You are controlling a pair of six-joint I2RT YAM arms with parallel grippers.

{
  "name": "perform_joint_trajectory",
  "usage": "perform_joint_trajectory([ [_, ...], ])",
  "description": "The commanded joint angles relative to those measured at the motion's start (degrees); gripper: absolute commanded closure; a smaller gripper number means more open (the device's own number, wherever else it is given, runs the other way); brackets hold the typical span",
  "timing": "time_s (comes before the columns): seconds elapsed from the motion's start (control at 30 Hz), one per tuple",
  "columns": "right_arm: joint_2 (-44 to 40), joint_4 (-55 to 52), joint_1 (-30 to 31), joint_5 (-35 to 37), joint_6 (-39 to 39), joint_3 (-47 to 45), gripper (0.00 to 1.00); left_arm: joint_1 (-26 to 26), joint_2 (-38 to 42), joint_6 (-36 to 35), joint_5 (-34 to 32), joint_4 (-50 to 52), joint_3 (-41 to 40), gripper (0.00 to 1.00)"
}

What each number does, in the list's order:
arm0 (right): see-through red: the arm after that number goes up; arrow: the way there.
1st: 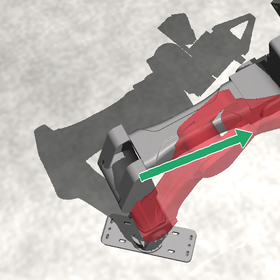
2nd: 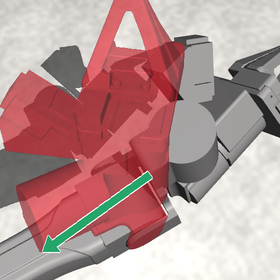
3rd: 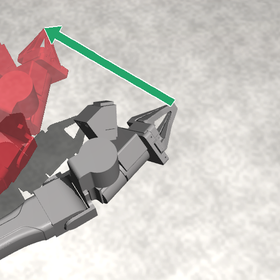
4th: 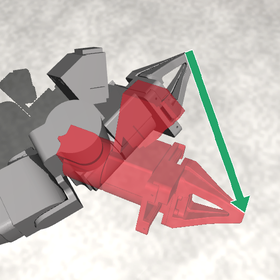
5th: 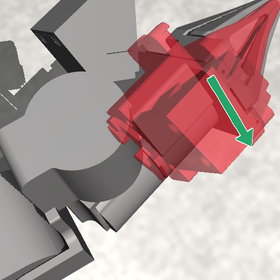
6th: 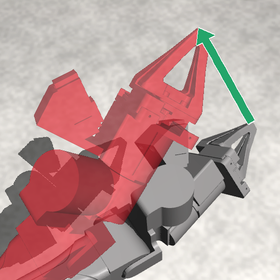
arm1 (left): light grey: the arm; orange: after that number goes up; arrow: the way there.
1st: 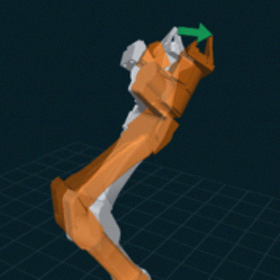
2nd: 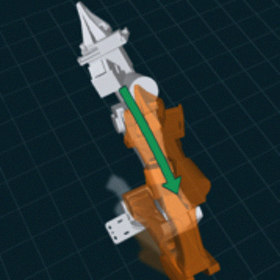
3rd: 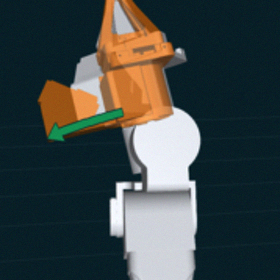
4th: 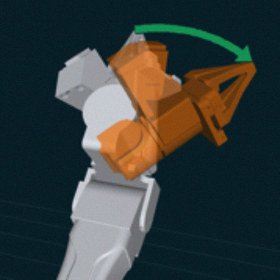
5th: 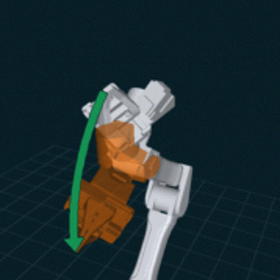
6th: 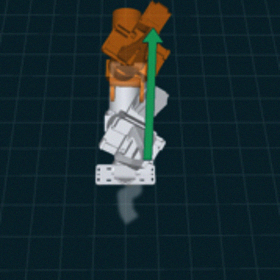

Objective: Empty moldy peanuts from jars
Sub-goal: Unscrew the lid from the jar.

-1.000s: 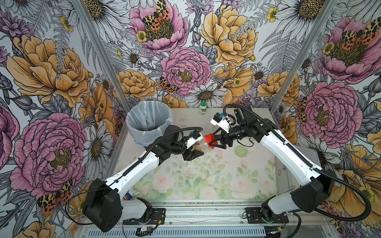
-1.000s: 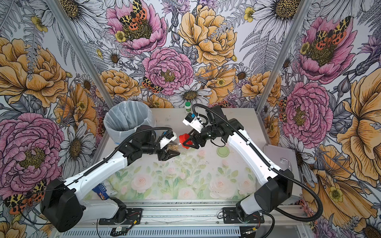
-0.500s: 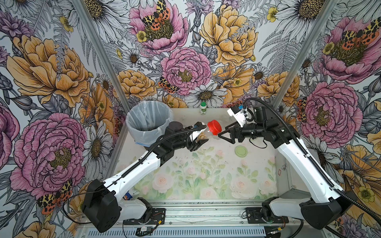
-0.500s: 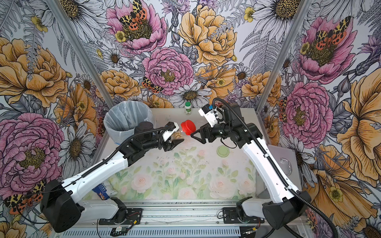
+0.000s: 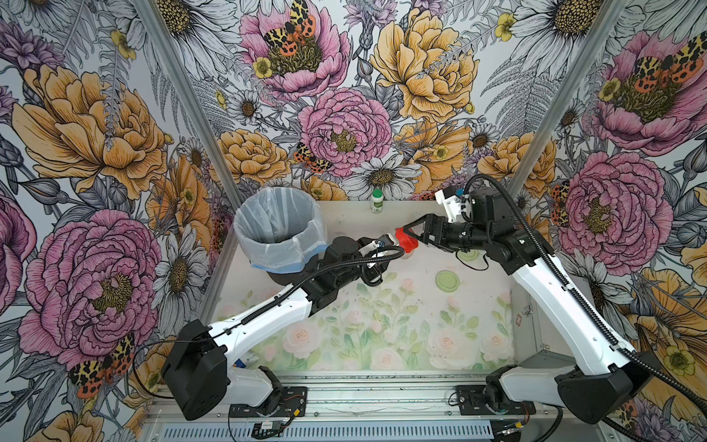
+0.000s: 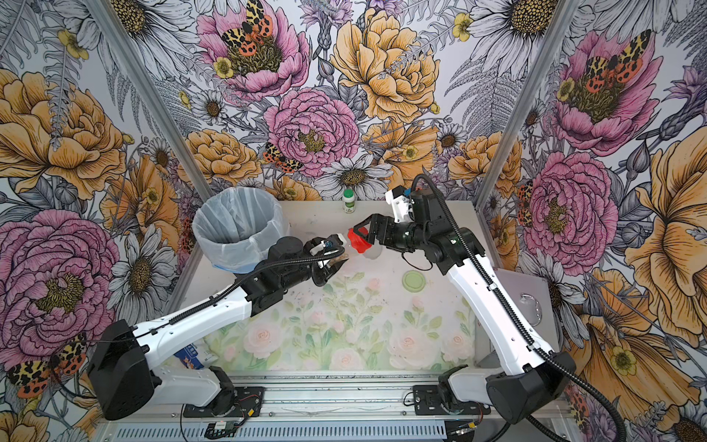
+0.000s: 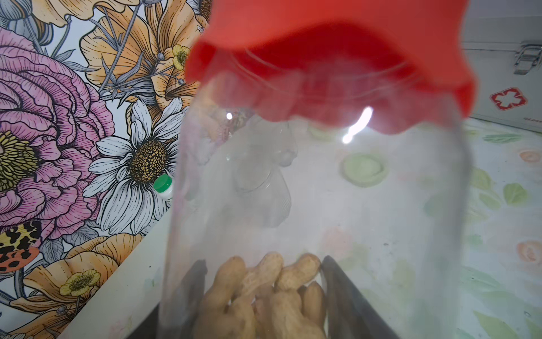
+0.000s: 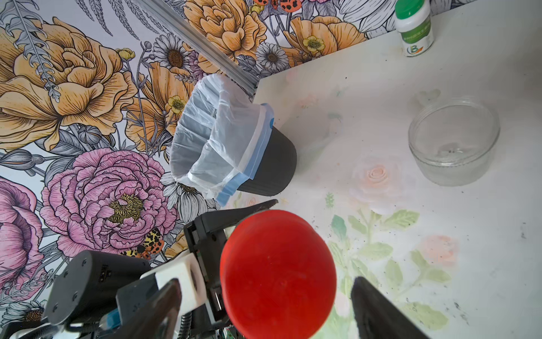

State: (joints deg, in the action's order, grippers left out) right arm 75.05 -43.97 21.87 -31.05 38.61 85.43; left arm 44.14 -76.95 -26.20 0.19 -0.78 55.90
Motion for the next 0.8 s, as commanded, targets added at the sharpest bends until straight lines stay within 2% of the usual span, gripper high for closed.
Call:
perform_joint_trajectory([
  [0.0, 0.5, 1.4, 0.6, 0.9, 1.6, 0.5, 0.09, 0.4, 0.0, -0.9, -1.6, -3.4, 1.3, 0.72],
  [0.3, 2.5, 1.4, 1.4, 1.7, 0.7, 0.8, 0.11, 0.6, 0.7, -1.0, -1.7, -3.4, 1.3, 0.72],
  [0.57, 3.4, 2.0, 2.2, 0.9, 0.7, 1.6, 0.17, 0.7, 0.2, -1.2, -1.9, -3.4, 1.4, 0.72],
  [0.67, 4.0, 2.0, 2.4, 0.4, 0.4, 1.5, 0.22, 0.7, 0.1, -1.3, -1.9, -3.3, 1.6, 0.72],
  [0.77, 4.7, 2.0, 2.8, -0.2, -1.3, 1.7, 0.33, 0.7, 0.2, -1.2, -1.7, -3.3, 1.8, 0.72],
])
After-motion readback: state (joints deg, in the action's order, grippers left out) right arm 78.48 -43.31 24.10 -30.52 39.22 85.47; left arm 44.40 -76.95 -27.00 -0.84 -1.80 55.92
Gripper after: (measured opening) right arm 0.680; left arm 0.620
